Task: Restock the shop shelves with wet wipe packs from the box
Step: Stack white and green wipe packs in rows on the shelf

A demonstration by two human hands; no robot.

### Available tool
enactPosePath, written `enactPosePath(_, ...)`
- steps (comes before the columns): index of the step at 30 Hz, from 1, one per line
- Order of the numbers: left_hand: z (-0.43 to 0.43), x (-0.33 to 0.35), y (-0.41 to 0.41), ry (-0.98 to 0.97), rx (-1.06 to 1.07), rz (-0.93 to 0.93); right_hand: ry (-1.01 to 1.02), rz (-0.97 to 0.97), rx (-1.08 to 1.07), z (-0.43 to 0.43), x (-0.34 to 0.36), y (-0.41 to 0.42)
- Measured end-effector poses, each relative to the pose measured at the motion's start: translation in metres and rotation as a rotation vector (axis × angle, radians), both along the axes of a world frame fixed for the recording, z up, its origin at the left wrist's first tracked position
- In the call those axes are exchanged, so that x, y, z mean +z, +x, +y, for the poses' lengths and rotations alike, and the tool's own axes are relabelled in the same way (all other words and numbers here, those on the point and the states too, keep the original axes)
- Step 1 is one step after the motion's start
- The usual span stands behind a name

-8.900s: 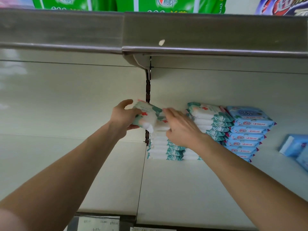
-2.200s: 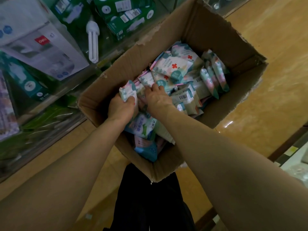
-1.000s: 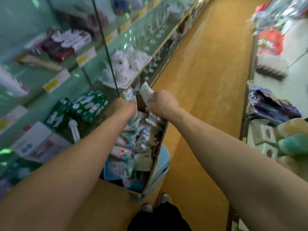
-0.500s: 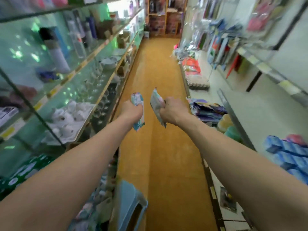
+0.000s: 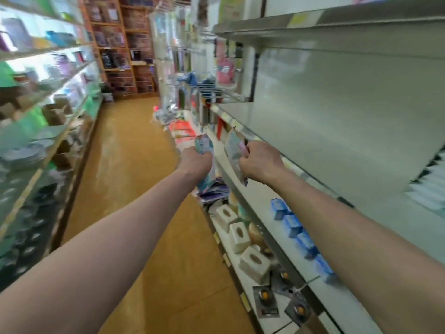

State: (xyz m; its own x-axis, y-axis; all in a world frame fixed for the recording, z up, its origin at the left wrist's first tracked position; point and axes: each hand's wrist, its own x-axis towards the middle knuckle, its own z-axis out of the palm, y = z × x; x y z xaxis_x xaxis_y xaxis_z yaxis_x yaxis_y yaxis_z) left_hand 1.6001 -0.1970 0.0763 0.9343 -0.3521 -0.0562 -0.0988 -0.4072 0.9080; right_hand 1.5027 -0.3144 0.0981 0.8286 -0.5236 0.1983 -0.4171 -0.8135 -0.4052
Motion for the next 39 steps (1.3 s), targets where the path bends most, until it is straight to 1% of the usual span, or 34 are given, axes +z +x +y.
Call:
enactPosePath(5, -0.081, 0.02, -0.025, -0.053, -0.161, -0.058, -0.043, -0.062, -0.147, -0.061, 0.02, -0.042)
enactPosePath(8, -0.123, 0.029, -0.045, -0.085, -0.235, -0.052, -0.033, -0.087, -0.235, -0.091, 0.028, -0.064)
enactPosePath(12, -0.176, 0.038, -0.065, -0.106, -0.352, -0.05, -0.088, -0.089, -0.342, -0.128, 0.033, -0.092)
enactPosePath(17, -0.232, 0.045, -0.082, -0.119, -0.502, -0.034, -0.115, -0.104, -0.487, -0.164, 0.035, -0.122)
enactPosePath(23, -0.297, 0.053, -0.098, -0.155, -0.732, 0.047, -0.143, -0.123, -0.714, -0.201, 0.043, -0.144)
enactPosePath(26, -0.319, 0.059, -0.105, -0.175, -0.799, 0.141, -0.134, -0.138, -0.792, -0.212, 0.043, -0.15)
enactPosePath(27, -0.325, 0.06, -0.106, -0.199, -0.81, 0.201, -0.13, -0.144, -0.815, -0.214, 0.042, -0.151)
enactPosePath(29, -0.334, 0.062, -0.104, -0.255, -0.816, 0.382, -0.13, -0.161, -0.864, -0.218, 0.041, -0.153)
enactPosePath(31, -0.341, 0.061, -0.102, -0.275, -0.841, 0.528, -0.142, -0.175, -0.909, -0.22, 0.039, -0.154)
enactPosePath(36, -0.354, 0.052, -0.112, -0.22, -1.004, 0.593, -0.227, -0.243, -0.935, -0.222, 0.036, -0.151)
enactPosePath(39, -0.355, 0.051, -0.12, -0.284, -1.179, 0.732, -0.283, -0.261, -0.929, -0.224, 0.036, -0.152)
